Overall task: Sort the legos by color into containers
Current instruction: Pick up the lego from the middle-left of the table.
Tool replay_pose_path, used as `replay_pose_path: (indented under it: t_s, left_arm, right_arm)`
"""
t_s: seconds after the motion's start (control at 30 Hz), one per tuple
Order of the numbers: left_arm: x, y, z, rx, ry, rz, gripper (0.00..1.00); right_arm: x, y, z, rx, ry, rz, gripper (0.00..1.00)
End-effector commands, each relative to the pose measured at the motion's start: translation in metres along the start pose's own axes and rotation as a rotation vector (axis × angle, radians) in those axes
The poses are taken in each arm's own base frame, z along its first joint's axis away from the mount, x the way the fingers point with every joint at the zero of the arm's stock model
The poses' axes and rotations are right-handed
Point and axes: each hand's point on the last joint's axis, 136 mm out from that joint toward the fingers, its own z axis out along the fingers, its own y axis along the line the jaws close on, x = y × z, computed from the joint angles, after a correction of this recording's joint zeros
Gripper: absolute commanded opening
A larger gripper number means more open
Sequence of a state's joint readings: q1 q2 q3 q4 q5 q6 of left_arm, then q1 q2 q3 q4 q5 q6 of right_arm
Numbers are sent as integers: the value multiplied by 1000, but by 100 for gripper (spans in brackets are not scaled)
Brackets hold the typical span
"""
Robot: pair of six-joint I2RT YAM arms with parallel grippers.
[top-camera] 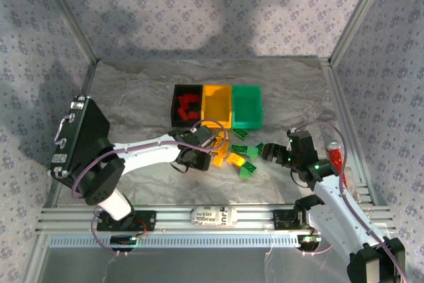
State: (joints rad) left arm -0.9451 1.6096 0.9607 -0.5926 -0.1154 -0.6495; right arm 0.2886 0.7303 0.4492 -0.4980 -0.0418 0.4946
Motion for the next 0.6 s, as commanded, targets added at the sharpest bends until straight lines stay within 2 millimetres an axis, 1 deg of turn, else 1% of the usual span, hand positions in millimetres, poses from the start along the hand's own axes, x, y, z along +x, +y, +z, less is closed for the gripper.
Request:
replay_pose_path:
  t_s: [0.0,0.17,0.37,0.4,0.47,0.57]
  left_arm:
    - [0,-10,1,17,19,-3,65]
    - [-2,-14,8,17,23,-2,60]
    - [-2,-15,15,5,46,10,44]
    - [-1,-14,15,-1,49,13,40]
    - [-3,-12,10,-13,43,18,35]
    - [-9,-9,-5,-25,13,28,33]
  right_arm:
    - [4,-2,0,6,5,18,98]
    - [4,-3,0,9,4,20,98]
    - [3,-4,0,11,1,22,98]
    - [3,-3,0,10,0,21,98]
    - [4,-4,0,12,-1,22,98]
    - [3,-4,-1,10,-3,22,98]
